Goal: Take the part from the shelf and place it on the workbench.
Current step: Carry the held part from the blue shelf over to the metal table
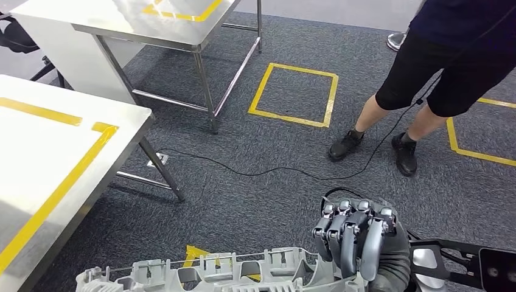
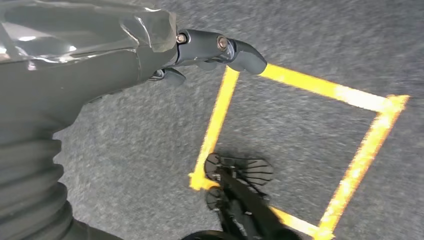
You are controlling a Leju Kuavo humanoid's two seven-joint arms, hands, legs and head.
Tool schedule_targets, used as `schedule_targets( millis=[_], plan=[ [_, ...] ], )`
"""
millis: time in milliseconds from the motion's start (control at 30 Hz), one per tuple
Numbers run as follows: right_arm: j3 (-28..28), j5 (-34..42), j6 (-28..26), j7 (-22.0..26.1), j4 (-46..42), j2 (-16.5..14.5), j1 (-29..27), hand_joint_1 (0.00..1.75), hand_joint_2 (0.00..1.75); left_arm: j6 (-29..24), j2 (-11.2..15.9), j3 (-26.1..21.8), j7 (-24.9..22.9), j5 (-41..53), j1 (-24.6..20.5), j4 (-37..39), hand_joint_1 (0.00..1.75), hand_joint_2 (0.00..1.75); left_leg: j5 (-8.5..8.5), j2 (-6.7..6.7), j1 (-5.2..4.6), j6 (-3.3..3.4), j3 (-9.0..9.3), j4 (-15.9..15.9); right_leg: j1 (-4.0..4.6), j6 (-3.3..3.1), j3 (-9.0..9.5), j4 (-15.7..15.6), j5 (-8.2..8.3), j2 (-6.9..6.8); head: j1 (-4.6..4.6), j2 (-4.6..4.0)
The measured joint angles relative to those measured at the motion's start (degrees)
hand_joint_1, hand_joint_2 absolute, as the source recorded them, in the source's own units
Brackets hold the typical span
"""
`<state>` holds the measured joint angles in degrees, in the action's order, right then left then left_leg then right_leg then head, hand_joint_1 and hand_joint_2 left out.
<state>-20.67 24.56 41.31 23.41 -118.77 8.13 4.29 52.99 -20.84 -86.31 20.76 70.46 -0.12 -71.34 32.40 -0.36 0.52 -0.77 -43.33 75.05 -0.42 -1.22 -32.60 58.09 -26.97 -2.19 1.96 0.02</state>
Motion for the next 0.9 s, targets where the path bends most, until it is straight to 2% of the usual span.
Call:
schedule_targets(
  millis=[33, 67, 133, 167, 200, 233, 267, 300, 367, 400, 433, 467, 500, 533, 567, 600, 633, 667, 700, 767, 800, 867, 900],
  plan=[
    [0.02, 0.01, 0.05, 0.05, 0.09, -0.01, -0.12, 1.54, 1.75, -0.25, -0.02, 0.01, 0.24, 0.41, 0.03, 0.2, 0.0, 1.75, -0.85, 0.13, 0.02, 0.1, -0.02, -0.42, 0.16, -0.08, 0.1, 0.0, -0.15, -0.7, 0.01, 0.0],
    [0.05, 0.02, 0.13, 0.07, 0.16, -0.04, -0.19, 1.54, 1.75, -0.45, -0.01, 0.02, 0.55, 0.74, 0.04, 0.32, 0.0, 1.75, -2.63, 0.49, -0.05, 0.35, 1.35, -3.32, 0.31, -0.11, 0.3, 0.0, -0.32, -1.39, 0.01, 0.0],
    [0.24, 0.1, 0.39, 0.12, 0.22, -0.16, -0.2, 1.54, 1.75, -0.55, 0.15, 0.02, 1.1, 1.13, -0.08, 0.34, 0.0, 1.75, -6.14, 3.09, -0.68, 1.33, 5.77, -11.63, 0.68, -0.02, 0.84, -0.01, -0.75, -2.65, -0.03, 0.0],
    [0.4, 0.2, 0.61, 0.19, 0.25, -0.22, -0.18, 1.54, 1.75, -0.46, 0.23, 0.02, 1.24, 1.14, -0.22, 0.26, 0.0, 1.75, -7.01, 4.31, -1.07, 1.81, 7.36, -14.62, 0.81, 0.14, 1.05, -0.02, -0.97, -3.22, -0.05, 0.0],
    [0.58, 0.32, 0.86, 0.32, 0.29, -0.28, -0.17, 1.54, 1.75, -0.34, 0.32, 0.01, 1.31, 1.05, -0.37, 0.15, 0.0, 1.75, -7.21, 5.12, -1.41, 2.18, 8.09, -16.09, 0.88, 0.35, 1.19, -0.04, -1.16, -3.77, -0.06, 0.0],
    [0.73, 0.48, 1.14, 0.47, 0.35, -0.32, -0.15, 1.54, 1.75, -0.2, 0.39, 0.0, 1.28, 0.82, -0.5, -0.01, 0.0, 1.75, -7.02, 5.0, -1.6, 2.37, 8.09, -16.38, 0.93, 0.61, 1.28, -0.11, -1.3, -4.37, -0.06, 0.0],
    [0.86, 0.69, 1.47, 0.61, 0.4, -0.33, -0.13, 1.54, 1.75, -0.1, 0.45, -0.02, 1.18, 0.42, -0.56, -0.26, 0.0, 1.75, -7.13, 4.25, -1.63, 2.57, 8.17, -16.74, 0.94, 0.83, 1.48, -0.25, -1.42, -4.96, -0.03, 0.0],
    [0.99, 0.91, 1.77, 0.71, 0.48, -0.34, -0.1, 1.54, 1.75, -0.02, 0.49, -0.03, 1.0, -0.06, -0.55, -0.52, 0.0, 1.75, -7.38, 3.48, -1.48, 2.73, 8.57, -17.22, 0.9, 1.02, 1.59, -0.16, -1.6, -4.8, -0.07, 0.0],
    [1.31, 1.39, 2.37, 0.76, 0.61, -0.31, -0.08, 1.54, 1.75, 0.19, 0.51, -0.01, 0.4, -1.4, -0.73, -1.0, 0.0, 1.75, -8.06, 1.89, -0.94, 3.17, 9.54, -18.26, 0.65, 1.15, 0.68, 2.43, -2.96, -2.09, -0.19, 0.0],
    [1.47, 1.55, 2.56, 0.76, 0.74, -0.25, -0.07, 1.54, 1.75, 0.37, 0.48, 0.01, 0.11, -2.04, -0.92, -1.13, 0.0, 1.75, -8.31, 1.1, -0.69, 3.25, 9.86, -18.51, 0.38, 1.12, -0.84, 5.57, -4.24, -0.17, -0.31, 0.0],
    [1.59, 1.64, 2.74, 0.75, 0.9, -0.2, -0.08, 1.54, 1.75, 0.57, 0.47, 0.02, -0.15, -2.6, -1.11, -1.23, 0.0, 1.75, -8.38, 0.28, -0.57, 3.34, 9.89, -18.55, 0.18, 1.12, -2.92, 9.63, -5.73, 1.14, -0.39, 0.0],
    [1.67, 1.66, 2.88, 0.75, 1.11, -0.14, -0.06, 1.54, 1.75, 0.8, 0.45, 0.02, -0.38, -2.99, -1.24, -1.31, 0.0, 1.75, -8.37, -0.65, -0.49, 3.33, 9.88, -18.54, -0.01, 1.29, -5.1, 13.56, -6.9, 1.69, -0.47, 0.0],
    [1.7, 1.64, 2.96, 0.73, 1.35, -0.08, 0.0, 1.54, 1.75, 0.96, 0.43, 0.02, -0.56, -3.2, -1.29, -1.36, 0.0, 1.75, -8.34, -1.62, -0.41, 3.29, 9.91, -18.53, -0.22, 1.67, -6.75, 16.1, -7.36, 1.88, -0.5, 0.0],
    [1.72, 1.65, 3.0, 0.67, 1.61, -0.04, 0.13, 1.54, 1.75, 1.05, 0.41, 0.02, -0.74, -3.39, -1.3, -1.38, 0.0, 1.75, -8.3, -2.62, -0.3, 3.2, 9.96, -18.5, -0.46, 2.26, -7.36, 16.41, -6.84, 1.95, -0.5, 0.0],
    [1.73, 1.75, 2.94, 0.54, 1.86, -0.01, 0.33, 1.54, 1.75, 1.09, 0.39, 0.02, -0.92, -3.58, -1.3, -1.38, 0.0, 1.75, -8.21, -3.6, -0.16, 3.04, 10.06, -18.43, -0.74, 2.99, -6.76, 14.24, -5.39, 2.09, -0.51, 0.0],
    [1.72, 1.91, 2.86, 0.36, 2.07, 0.01, 0.6, 1.54, 1.75, 1.1, 0.38, 0.02, -1.05, -3.79, -1.3, -1.38, 0.0, 1.75, -8.07, -4.55, -0.01, 2.79, 10.13, -18.26, -1.08, 3.76, -5.16, 10.18, -3.39, 2.62, -0.52, 0.0],
    [1.68, 2.12, 2.78, 0.15, 2.29, 0.02, 0.95, 1.54, 1.75, 1.11, 0.38, 0.02, -1.17, -4.01, -1.32, -1.38, 0.0, 1.75, -7.88, -5.39, 0.06, 2.42, 10.1, -17.97, -1.35, 4.26, -3.46, 6.01, -1.57, 3.56, -0.58, 0.0],
    [1.6, 2.33, 2.68, -0.08, 2.47, -0.01, 1.27, 1.54, 1.75, 1.14, 0.38, 0.02, -1.31, -4.19, -1.34, -1.39, 0.0, 1.75, -7.63, -6.15, 0.06, 1.99, 9.95, -17.64, -1.53, 4.21, -2.06, 2.82, -0.25, 4.25, -0.63, 0.0],
    [1.52, 2.5, 2.65, -0.23, 2.65, -0.03, 1.55, 1.54, 1.75, 1.15, 0.38, 0.02, -1.4, -4.34, -1.34, -1.4, 0.0, 1.75, -7.45, -6.75, 0.06, 1.56, 9.72, -17.37, -1.54, 3.84, -1.25, 0.99, 0.44, 4.74, -0.66, 0.0],
    [1.33, 2.63, 2.46, -0.41, 2.98, -0.08, 1.96, 1.54, 1.75, 1.15, 0.37, 0.0, -1.57, -4.53, -1.23, -1.43, 0.0, 1.75, -7.32, -7.64, 0.2, 0.82, 9.26, -17.27, -1.23, 2.56, -0.94, 0.51, 0.65, 4.24, -0.69, 0.0],
    [1.19, 2.6, 2.29, -0.43, 3.1, -0.08, 2.16, 1.54, 1.75, 1.08, 0.36, -0.01, -1.59, -4.53, -1.13, -1.42, 0.0, 1.75, -7.26, -7.43, 0.34, 0.56, 9.07, -17.18, -1.19, 2.13, -0.9, 0.47, 0.7, 3.81, -0.69, 0.0],
    [0.82, 2.37, 1.8, -0.37, 3.24, -0.07, 2.48, 1.54, 1.75, 0.78, 0.36, 0.0, -1.52, -4.48, -1.11, -1.4, 0.0, 1.75, -5.96, -4.52, 0.31, 0.1, 7.89, -14.83, -1.21, 1.33, -0.67, 0.35, 0.63, 2.82, -0.44, 0.0],
    [0.66, 2.21, 1.52, -0.3, 3.27, -0.05, 2.56, 1.54, 1.75, 0.55, 0.37, 0.02, -1.43, -4.45, -1.25, -1.38, 0.0, 1.75, -4.53, -2.57, 0.27, -0.06, 6.51, -11.98, -1.13, 1.0, -0.54, 0.32, 0.52, 2.24, -0.3, 0.0]
  ],
)
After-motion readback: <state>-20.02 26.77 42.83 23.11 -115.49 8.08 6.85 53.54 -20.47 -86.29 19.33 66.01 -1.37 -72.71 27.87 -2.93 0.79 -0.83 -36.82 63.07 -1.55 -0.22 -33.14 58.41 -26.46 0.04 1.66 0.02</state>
